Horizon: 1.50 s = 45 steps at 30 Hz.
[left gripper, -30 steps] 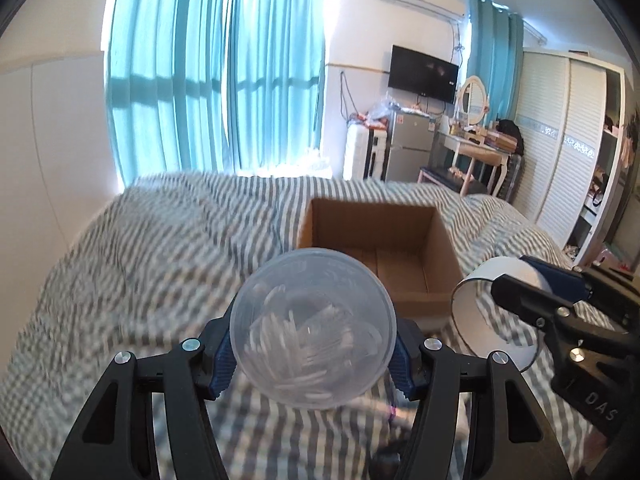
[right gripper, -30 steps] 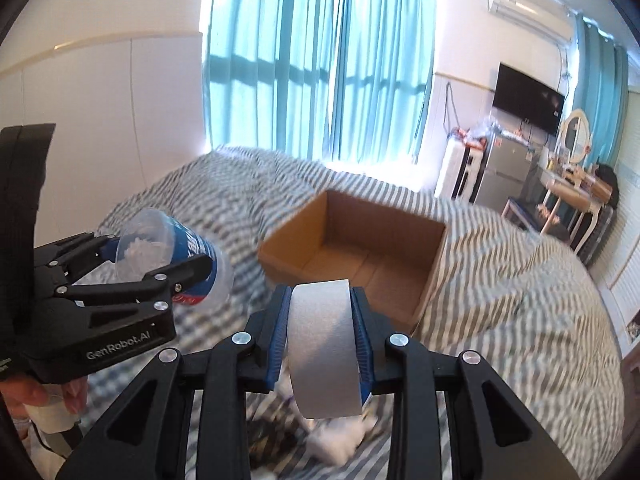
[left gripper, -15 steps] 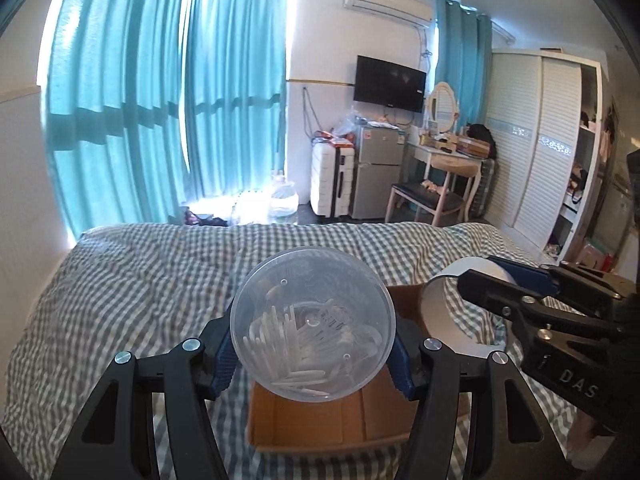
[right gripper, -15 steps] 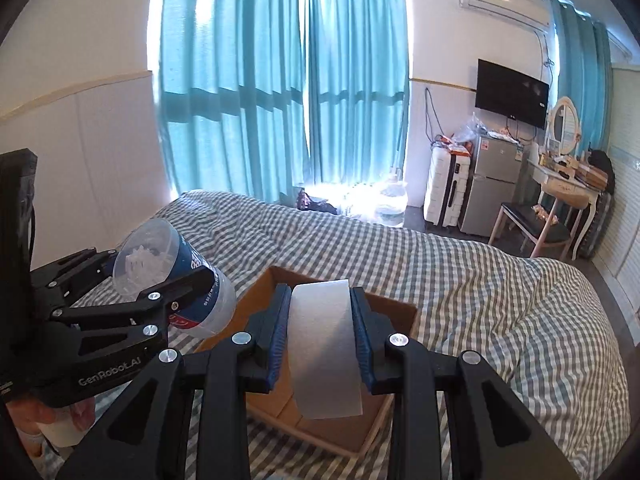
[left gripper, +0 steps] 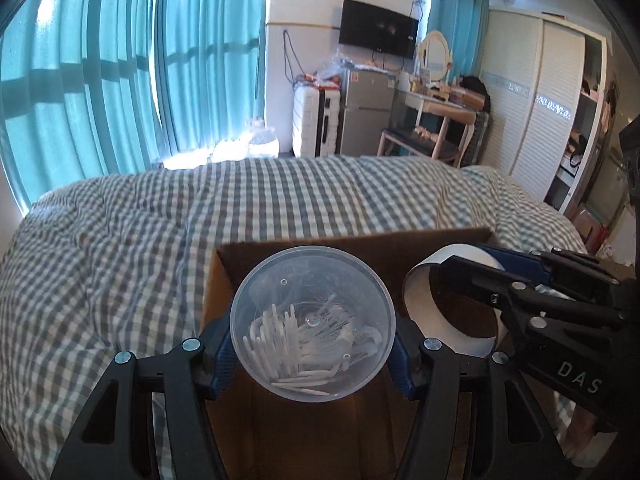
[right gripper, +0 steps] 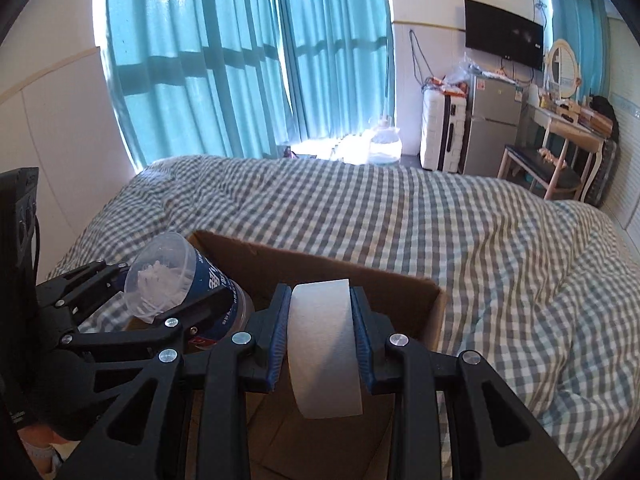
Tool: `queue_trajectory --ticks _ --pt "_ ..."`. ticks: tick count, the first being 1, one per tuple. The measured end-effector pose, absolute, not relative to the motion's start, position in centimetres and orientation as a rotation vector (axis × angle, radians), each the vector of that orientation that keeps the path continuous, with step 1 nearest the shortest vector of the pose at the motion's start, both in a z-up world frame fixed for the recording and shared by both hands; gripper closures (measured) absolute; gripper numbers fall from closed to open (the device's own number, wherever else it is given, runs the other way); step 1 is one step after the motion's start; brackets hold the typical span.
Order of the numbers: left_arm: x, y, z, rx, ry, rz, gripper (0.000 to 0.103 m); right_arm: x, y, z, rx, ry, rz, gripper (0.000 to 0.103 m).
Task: Organize objects
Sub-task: 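Carry the swab tub and tape roll into the cardboard box and release both, then withdraw both tools from the box and reach toward the remaining items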
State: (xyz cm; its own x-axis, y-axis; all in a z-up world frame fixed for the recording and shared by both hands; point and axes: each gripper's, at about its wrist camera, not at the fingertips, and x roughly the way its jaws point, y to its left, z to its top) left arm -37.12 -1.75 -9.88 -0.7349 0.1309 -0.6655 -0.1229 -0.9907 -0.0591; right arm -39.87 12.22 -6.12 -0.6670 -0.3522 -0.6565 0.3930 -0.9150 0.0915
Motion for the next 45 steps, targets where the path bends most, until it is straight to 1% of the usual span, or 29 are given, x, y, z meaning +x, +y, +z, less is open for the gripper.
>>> queue_trajectory --ticks 3,6,7,8,9,10,12,13,14,17,20,25,27,28,31,33,37,41,45 --pt "-37.0 -1.5 -10.7 -1.105 0.025 2.811 0.040 -39.9 12.6 -6.6 0.986 0.069 -2.541 0.073" --pt "-36.8 -1.5 -10.0 -1.107 0.030 2.803 0.039 -39.4 13.3 -6.1 0.973 0.049 -2.550 0.073" --pt "-36.6 -1.5 -9.7 -1.103 0.038 2.808 0.035 -39.1 13.5 -5.9 0.966 0.043 -2.553 0.071" --pt "-36.3 -1.4 -9.3 -1.096 0.053 2.823 0.024 -38.7 13.8 -5.5 0.957 0.035 -2.560 0.063" --pt "-35.9 -1.2 -8.5 -1.082 0.072 2.849 0.019 -38.2 14.1 -5.0 0.943 0.028 -2.569 0.053" --pt "-35.5 -1.1 -7.9 -1.065 0.084 2.867 0.016 -37.6 14.4 -4.4 0.927 0.021 -2.583 0.049" --pt "-34.4 -0.9 -6.2 -1.034 0.097 2.881 0.015 -36.4 14.9 -2.9 0.896 0.010 -2.600 0.049" --pt "-33.9 -0.9 -5.5 -1.030 0.096 2.883 0.011 -35.7 15.2 -2.0 0.878 0.008 -2.606 0.049" --pt "-33.2 -0.9 -4.6 -1.023 0.091 2.885 0.010 -35.0 15.5 -0.9 0.857 0.010 -2.617 0.048" --pt "-31.3 -1.0 -2.4 -1.006 0.077 2.901 0.010 -32.8 16.1 2.2 0.797 0.028 -2.648 0.042" --pt "-29.3 -1.3 -0.3 -0.997 0.029 2.925 0.007 -30.4 16.7 4.5 0.775 0.046 -2.646 0.042" --pt "-26.0 -1.5 2.9 -0.966 -0.009 2.966 0.006 -26.2 17.8 7.5 0.753 0.068 -2.646 0.040" --pt "-24.3 -1.6 3.7 -0.957 -0.004 2.980 0.006 -24.6 18.2 8.1 0.745 0.086 -2.647 0.035" --pt "-23.5 -1.6 4.0 -0.958 0.000 2.987 0.005 -23.6 18.4 8.5 0.742 0.094 -2.644 0.035" --pt "-21.7 -1.6 4.4 -0.978 -0.003 2.991 0.005 -21.4 18.5 8.6 0.747 0.130 -2.622 0.033" --pt "-20.6 -1.8 4.3 -0.998 -0.009 2.989 0.005 -19.9 18.5 8.3 0.749 0.165 -2.620 0.031" --pt "-18.2 -2.2 3.2 -1.011 0.002 3.009 0.005 -17.8 18.9 6.9 0.756 0.195 -2.623 0.030" --pt "-16.6 -1.8 0.8 -1.074 0.053 3.009 0.003 -16.5 18.9 4.3 0.798 0.212 -2.596 0.029" --pt "-15.5 -1.4 -3.2 -1.166 0.076 2.979 0.003 -16.0 18.2 0.7 0.866 0.251 -2.552 0.029"
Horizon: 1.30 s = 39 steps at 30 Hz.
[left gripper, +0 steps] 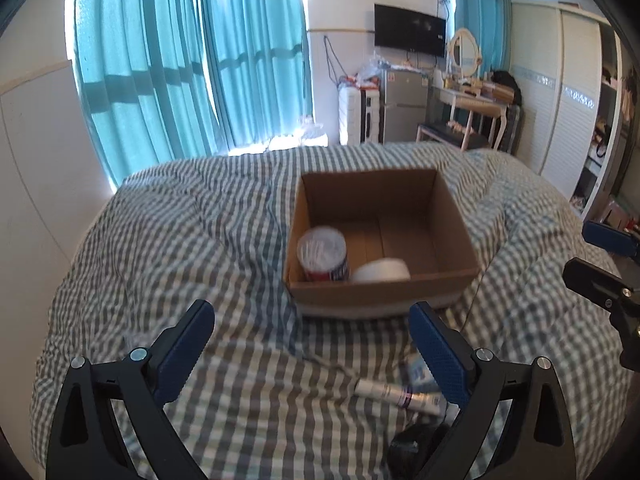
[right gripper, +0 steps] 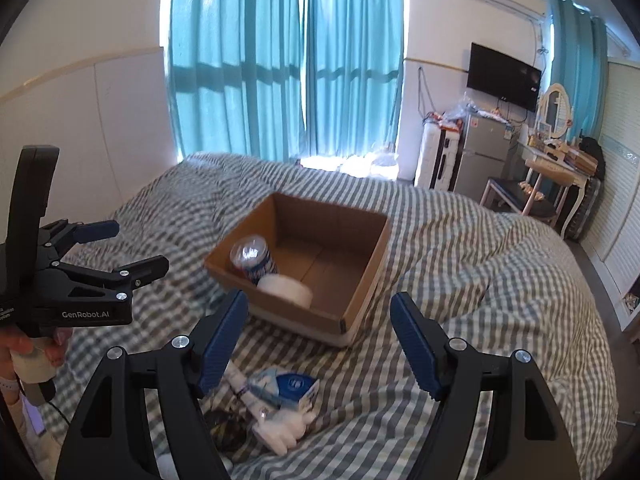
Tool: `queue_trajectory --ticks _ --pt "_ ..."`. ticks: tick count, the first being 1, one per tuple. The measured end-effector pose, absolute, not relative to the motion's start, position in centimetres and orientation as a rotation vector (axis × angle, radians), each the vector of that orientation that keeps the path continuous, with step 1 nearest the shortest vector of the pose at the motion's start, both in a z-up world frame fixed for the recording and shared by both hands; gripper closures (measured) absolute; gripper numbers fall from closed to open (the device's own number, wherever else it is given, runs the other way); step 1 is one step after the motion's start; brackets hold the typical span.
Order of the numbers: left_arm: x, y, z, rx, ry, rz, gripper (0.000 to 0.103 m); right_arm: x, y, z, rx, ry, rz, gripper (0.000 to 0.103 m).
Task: Organize objects
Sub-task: 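Withdraw both tools from the box and reach toward the remaining items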
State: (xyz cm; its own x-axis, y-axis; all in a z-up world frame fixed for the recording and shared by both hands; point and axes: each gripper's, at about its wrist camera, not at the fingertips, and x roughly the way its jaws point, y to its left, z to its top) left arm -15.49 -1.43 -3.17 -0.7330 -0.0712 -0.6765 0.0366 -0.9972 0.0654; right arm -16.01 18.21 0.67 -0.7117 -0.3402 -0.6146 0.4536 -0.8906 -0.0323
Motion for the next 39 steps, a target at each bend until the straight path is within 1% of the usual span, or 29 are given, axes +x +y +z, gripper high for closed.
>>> queue_trajectory --ticks 3,8,14,16,22,26,29,32,33,35,36,37,39 --pt "-15.0 -1.2 -5.6 1.167 -0.063 -2.847 0.003 -15.9 17.5 -2.6 0.931 0.291 -2.520 0.028" --pt "-14.0 -1.0 -8.9 1.247 0.016 -2.830 0.003 -16.2 17.0 -7.0 1.038 0.331 -2.459 0.028" --pt "-12.7 -0.5 -12.5 1.370 0.102 -2.799 0.003 -16.2 17.2 -10.4 1.160 0.331 -2.400 0.028" --pt "-12.0 -0.1 -13.4 1.385 0.099 -2.790 0.003 -15.9 17.6 -11.2 1.195 0.325 -2.389 0.028" --pt "-10.1 1.5 -14.1 1.425 0.082 -2.859 0.003 -15.2 19.0 -12.4 1.259 0.275 -2.384 0.028" --pt "-9.5 3.2 -14.8 1.495 0.016 -2.901 0.003 -15.2 20.0 -12.0 1.266 0.213 -2.414 0.028" --pt "-9.2 4.8 -15.5 1.570 -0.035 -2.940 0.003 -15.2 20.0 -12.0 1.269 0.215 -2.426 0.028" --pt "-9.6 5.9 -16.7 1.623 -0.136 -2.909 0.003 -15.2 19.8 -12.1 1.269 0.228 -2.434 0.028" --pt "-9.9 5.8 -17.2 1.657 -0.120 -2.886 0.003 -15.3 19.8 -12.1 1.271 0.230 -2.434 0.028" --pt "-10.5 5.2 -17.9 1.714 -0.024 -2.873 0.003 -15.2 19.7 -12.2 1.273 0.239 -2.437 0.028" --pt "-10.8 4.9 -18.1 1.725 0.019 -2.869 0.005 -15.2 19.7 -12.2 1.273 0.245 -2.438 0.028" --pt "-11.0 4.6 -18.2 1.732 0.046 -2.867 0.010 -15.2 19.6 -12.3 1.275 0.252 -2.438 0.028" --pt "-11.4 4.3 -18.6 1.772 0.132 -2.880 0.032 -15.2 19.4 -12.4 1.280 0.264 -2.431 0.028"
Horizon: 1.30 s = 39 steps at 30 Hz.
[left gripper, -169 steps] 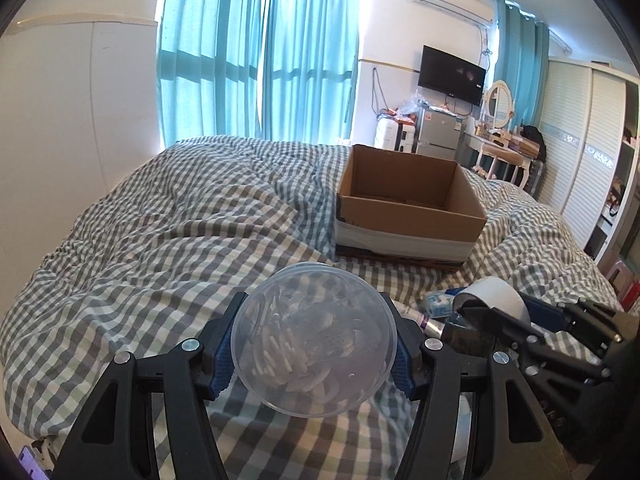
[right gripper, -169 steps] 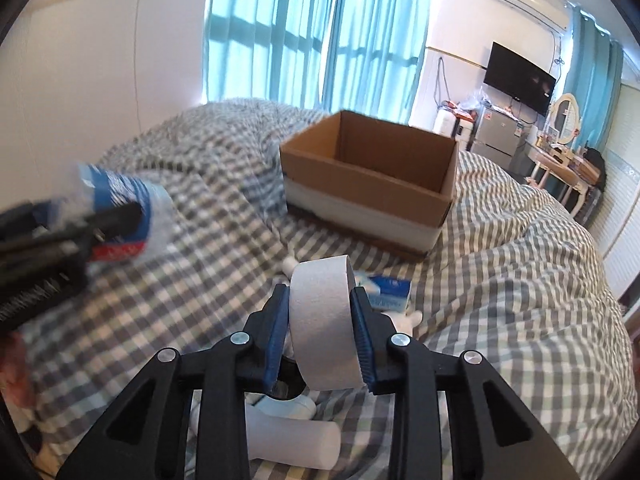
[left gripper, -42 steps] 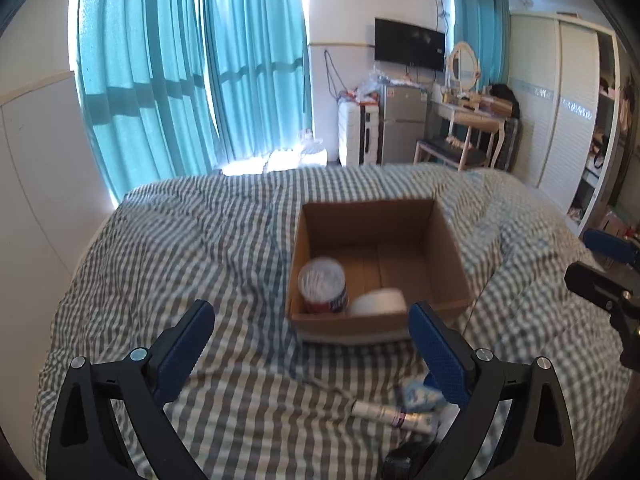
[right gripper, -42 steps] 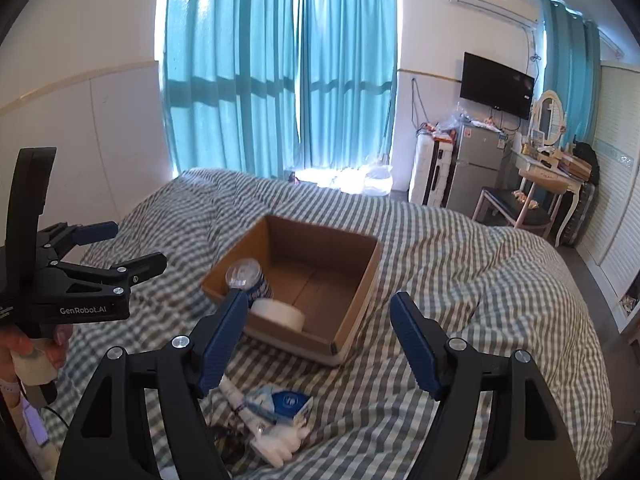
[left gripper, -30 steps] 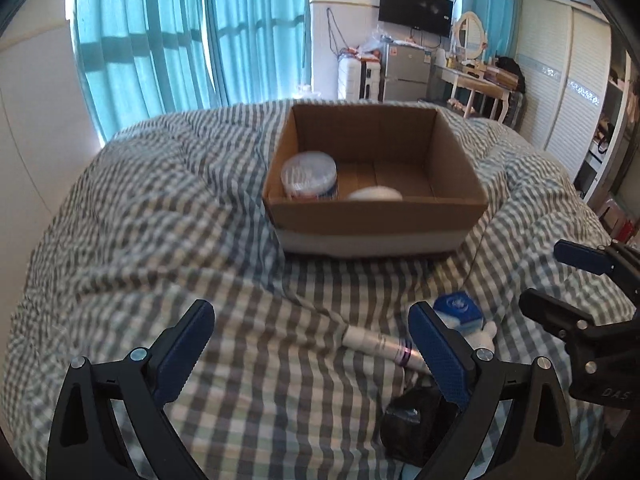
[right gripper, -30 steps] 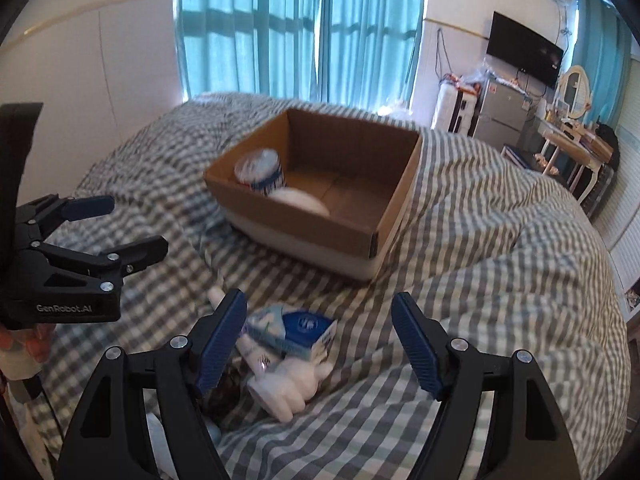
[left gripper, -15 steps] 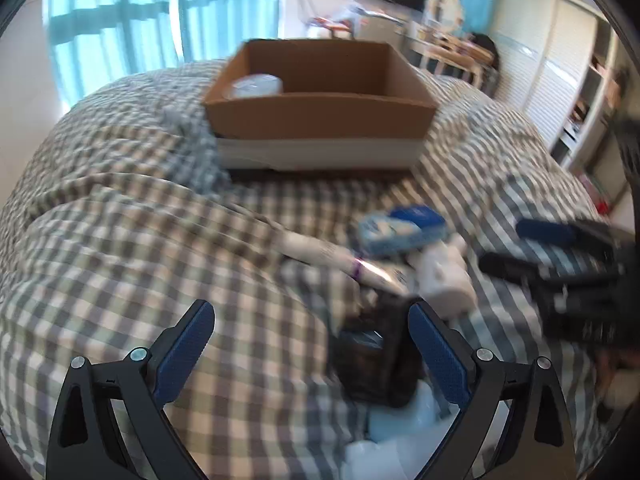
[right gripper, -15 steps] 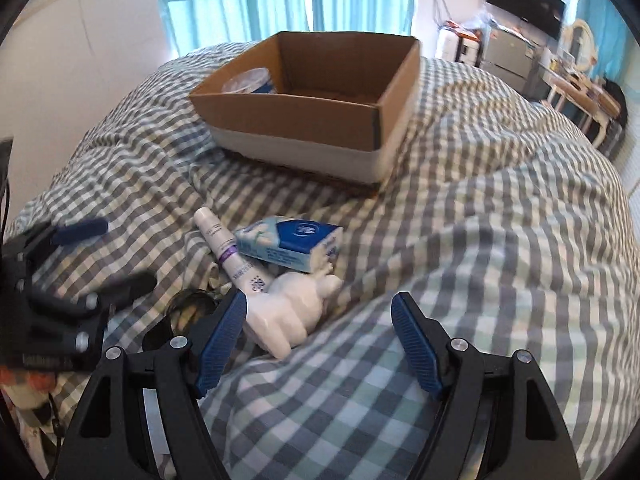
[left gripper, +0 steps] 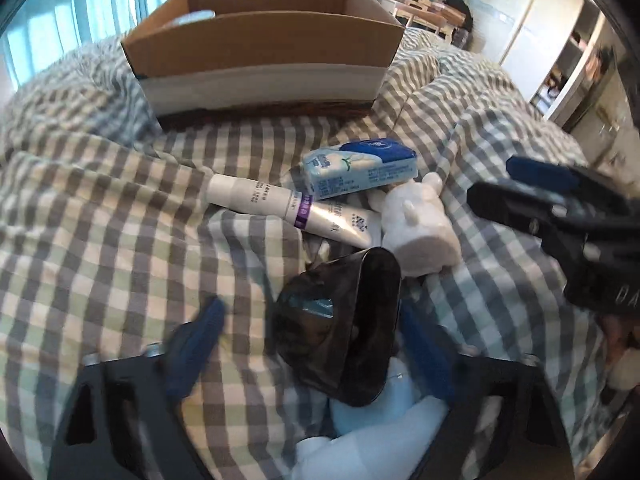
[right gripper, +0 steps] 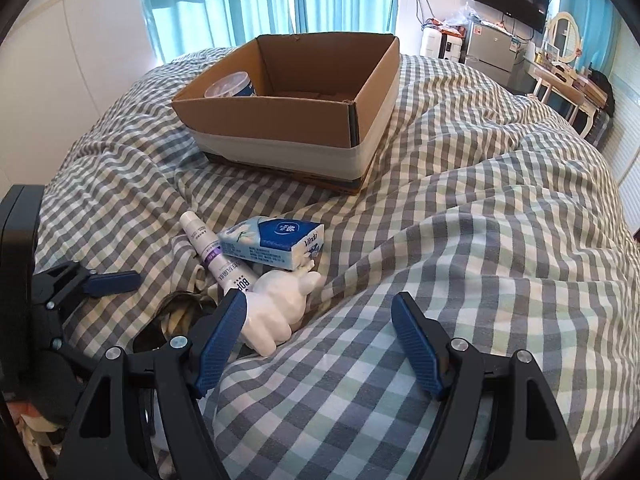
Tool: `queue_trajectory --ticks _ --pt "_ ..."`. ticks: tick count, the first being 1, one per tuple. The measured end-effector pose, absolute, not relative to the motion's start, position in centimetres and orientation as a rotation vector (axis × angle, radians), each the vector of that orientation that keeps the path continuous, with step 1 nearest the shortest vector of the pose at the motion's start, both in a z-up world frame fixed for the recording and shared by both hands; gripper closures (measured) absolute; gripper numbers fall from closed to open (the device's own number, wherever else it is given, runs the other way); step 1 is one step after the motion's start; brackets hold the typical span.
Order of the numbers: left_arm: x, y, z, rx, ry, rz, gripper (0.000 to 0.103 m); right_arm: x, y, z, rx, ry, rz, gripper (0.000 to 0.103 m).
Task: Organize objects
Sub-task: 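Withdraw both tools from the box and reach toward the remaining items, then grasp the black cylinder with the left tool while the right tool grasps the white bunny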
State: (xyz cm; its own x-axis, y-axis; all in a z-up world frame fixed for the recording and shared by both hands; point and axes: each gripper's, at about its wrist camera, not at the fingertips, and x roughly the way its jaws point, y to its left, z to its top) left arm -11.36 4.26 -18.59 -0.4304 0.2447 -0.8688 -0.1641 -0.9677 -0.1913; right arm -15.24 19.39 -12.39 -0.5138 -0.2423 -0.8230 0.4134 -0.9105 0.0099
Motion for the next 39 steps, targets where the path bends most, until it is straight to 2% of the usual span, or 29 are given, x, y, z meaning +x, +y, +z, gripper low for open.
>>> queue_trajectory --ticks 1,6,13,16,19,20,22,23,28,31,36,38,39 --pt "-11.7 4.2 -19.0 -1.538 -0.132 2.440 0.054 -15.3 19.3 -12.4 1.284 0.263 -2.421 0.028" --pt "-11.2 4.0 -18.7 -1.528 -0.152 2.457 0.057 -15.3 18.9 -12.6 1.296 0.269 -2.384 0.028" --pt "-10.0 2.1 -15.6 -1.412 -0.154 2.630 0.072 -16.1 16.2 -14.4 1.363 0.358 -2.301 0.028" --pt "-10.1 1.1 -16.2 -1.434 -0.203 2.611 0.072 -16.7 15.5 -15.3 1.406 0.366 -2.271 0.028" --pt "-10.2 0.9 -16.3 -1.439 -0.174 2.608 0.072 -17.4 14.4 -16.6 1.453 0.386 -2.229 0.028" --pt "-10.2 1.1 -16.5 -1.447 -0.167 2.599 0.069 -17.5 14.1 -17.0 1.468 0.401 -2.223 0.028" --pt "-10.4 1.3 -17.4 -1.502 -0.163 2.562 0.056 -17.7 13.7 -17.6 1.487 0.425 -2.214 0.028" --pt "-10.5 1.0 -17.9 -1.525 -0.174 2.548 0.053 -17.7 13.9 -17.5 1.483 0.407 -2.228 0.037" --pt "-10.2 1.4 -18.0 -1.528 -0.133 2.548 0.053 -16.9 15.3 -15.8 1.413 0.311 -2.292 0.038" --pt "-10.0 1.6 -17.9 -1.517 -0.109 2.558 0.055 -16.0 15.5 -14.7 1.356 0.305 -2.317 0.038" --pt "-8.8 1.7 -16.2 -1.433 -0.124 2.628 0.067 -14.7 15.4 -13.1 1.283 0.278 -2.321 0.038" --pt "-8.4 1.8 -15.4 -1.402 -0.125 2.646 0.077 -14.2 15.4 -12.5 1.265 0.269 -2.321 0.038" --pt "-8.1 1.7 -14.9 -1.387 -0.134 2.658 0.077 -13.9 15.3 -12.2 1.253 0.267 -2.322 0.038"
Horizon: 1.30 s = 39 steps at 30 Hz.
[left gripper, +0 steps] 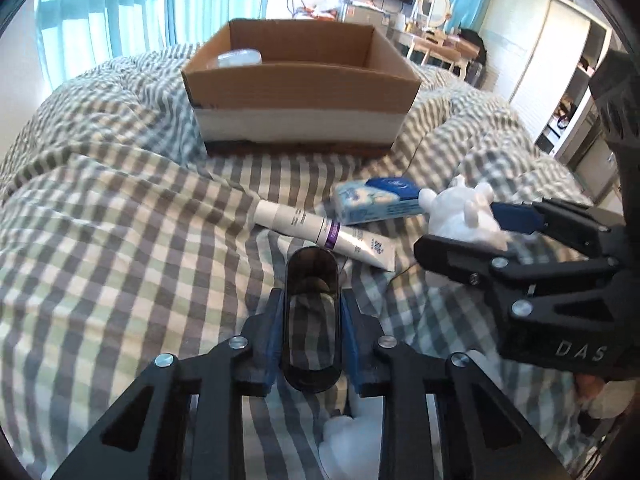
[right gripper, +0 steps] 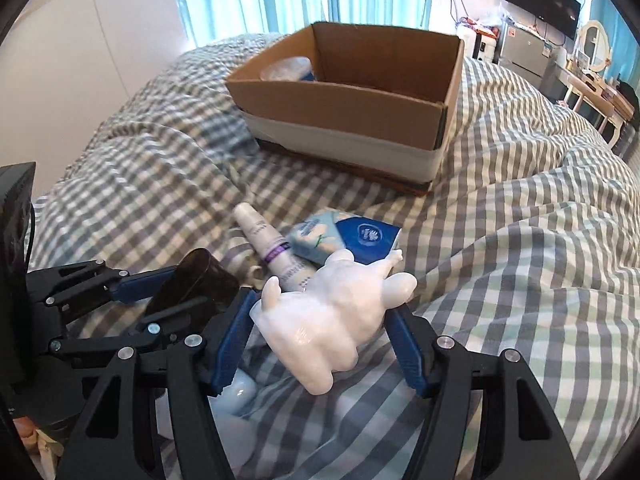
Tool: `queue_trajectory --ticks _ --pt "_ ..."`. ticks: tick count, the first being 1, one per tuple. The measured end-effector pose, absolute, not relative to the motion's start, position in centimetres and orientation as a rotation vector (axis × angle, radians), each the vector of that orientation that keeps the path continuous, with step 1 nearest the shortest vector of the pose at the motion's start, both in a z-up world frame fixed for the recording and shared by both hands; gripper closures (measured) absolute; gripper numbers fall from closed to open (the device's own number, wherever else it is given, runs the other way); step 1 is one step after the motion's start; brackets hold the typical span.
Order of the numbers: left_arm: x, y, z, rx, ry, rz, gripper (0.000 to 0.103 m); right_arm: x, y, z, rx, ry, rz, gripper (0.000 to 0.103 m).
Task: Organize objects
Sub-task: 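Grasp the black cylinder with the left tool while the right tool grasps the white bunny, then carry the black cylinder and white bunny into the box and release both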
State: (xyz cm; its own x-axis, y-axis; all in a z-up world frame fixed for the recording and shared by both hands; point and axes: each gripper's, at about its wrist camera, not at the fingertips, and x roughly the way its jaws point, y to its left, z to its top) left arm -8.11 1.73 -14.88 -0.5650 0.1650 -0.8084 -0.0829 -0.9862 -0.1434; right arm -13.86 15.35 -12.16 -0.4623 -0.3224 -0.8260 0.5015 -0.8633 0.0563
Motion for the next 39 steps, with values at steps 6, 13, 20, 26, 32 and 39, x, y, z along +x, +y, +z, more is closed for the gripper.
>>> queue_trajectory --ticks 6,13,20,26,32,39 --pt "-7.2 1.0 -12.2 -1.302 -0.155 2.730 0.077 -12.5 15.6 -10.3 1.182 0.244 -2.348 0.038" --pt "-8.6 -0.6 -7.9 -1.193 -0.228 2.773 0.077 -11.8 15.5 -6.5 1.055 0.283 -2.389 0.038" --pt "-12.7 -2.1 -3.5 -1.128 -0.209 2.826 0.077 -13.4 15.0 -2.0 0.916 0.322 -2.441 0.038" --pt "-17.1 -3.4 0.4 -1.037 -0.157 2.865 0.077 -16.7 14.3 1.8 0.810 0.339 -2.487 0.038" --pt "-23.2 -3.5 2.8 -0.970 -0.109 2.860 0.077 -22.3 13.6 4.2 0.763 0.331 -2.525 0.038" --pt "-29.4 -2.6 2.9 -0.896 -0.031 2.855 0.077 -29.7 12.5 4.6 0.768 0.272 -2.526 0.038"
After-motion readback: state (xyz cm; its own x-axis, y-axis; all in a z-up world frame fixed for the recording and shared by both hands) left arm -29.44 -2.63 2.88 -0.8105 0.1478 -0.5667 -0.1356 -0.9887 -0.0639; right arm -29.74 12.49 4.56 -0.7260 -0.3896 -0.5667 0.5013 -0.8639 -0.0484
